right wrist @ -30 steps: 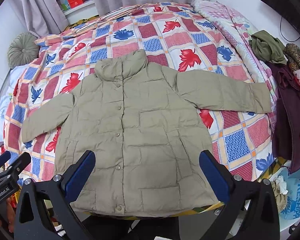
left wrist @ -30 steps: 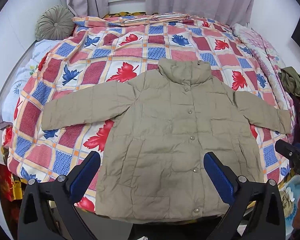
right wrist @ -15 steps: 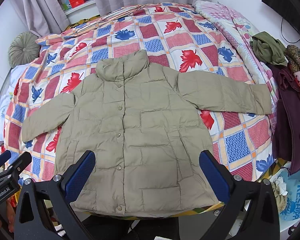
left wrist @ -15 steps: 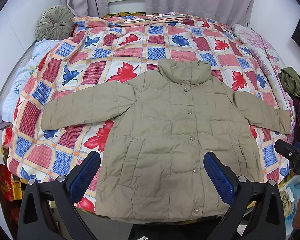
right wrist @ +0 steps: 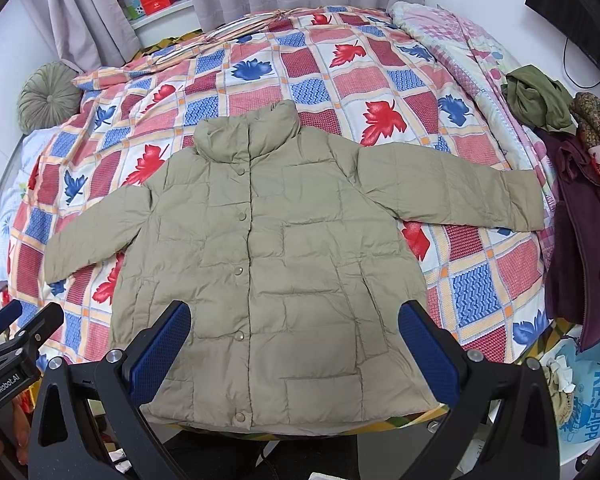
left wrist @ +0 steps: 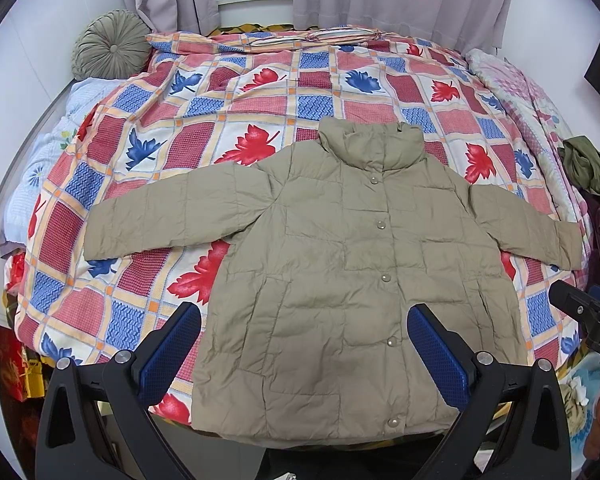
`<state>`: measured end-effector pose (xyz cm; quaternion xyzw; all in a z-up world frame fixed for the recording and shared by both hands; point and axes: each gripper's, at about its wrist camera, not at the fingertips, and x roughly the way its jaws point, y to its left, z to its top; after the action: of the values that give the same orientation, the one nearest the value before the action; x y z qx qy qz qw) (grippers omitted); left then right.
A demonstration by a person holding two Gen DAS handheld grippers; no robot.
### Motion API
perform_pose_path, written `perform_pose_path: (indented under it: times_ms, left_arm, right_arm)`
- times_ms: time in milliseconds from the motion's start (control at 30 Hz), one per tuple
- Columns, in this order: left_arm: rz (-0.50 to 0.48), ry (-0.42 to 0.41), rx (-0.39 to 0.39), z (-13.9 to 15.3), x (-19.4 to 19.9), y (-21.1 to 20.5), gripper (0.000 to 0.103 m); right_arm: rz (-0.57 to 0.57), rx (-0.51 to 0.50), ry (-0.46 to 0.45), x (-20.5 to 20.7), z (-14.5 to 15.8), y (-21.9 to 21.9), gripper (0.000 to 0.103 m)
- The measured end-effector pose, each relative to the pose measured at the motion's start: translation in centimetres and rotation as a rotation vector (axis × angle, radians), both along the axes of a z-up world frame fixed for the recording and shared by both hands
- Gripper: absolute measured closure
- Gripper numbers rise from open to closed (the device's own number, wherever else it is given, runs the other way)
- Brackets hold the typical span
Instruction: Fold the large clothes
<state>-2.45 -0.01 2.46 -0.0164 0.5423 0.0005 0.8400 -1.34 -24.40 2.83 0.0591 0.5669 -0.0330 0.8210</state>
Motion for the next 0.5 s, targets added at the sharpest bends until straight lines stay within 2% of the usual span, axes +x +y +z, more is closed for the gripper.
perform_pose_path:
  times_ms: [333, 500]
  left_arm:
    - [0.000, -0.002, 0.000, -0.06, 0.00, -0.02, 0.000]
    - [0.001, 0.000, 0.000, -0.12, 0.05, -0.03, 0.000]
  right_arm:
    - [-0.001, 0.003, 0.001, -0.36, 0.92, 0.30, 0.000]
    - [0.001, 0.000, -0.002, -0.02, 0.22, 0.11, 0.000]
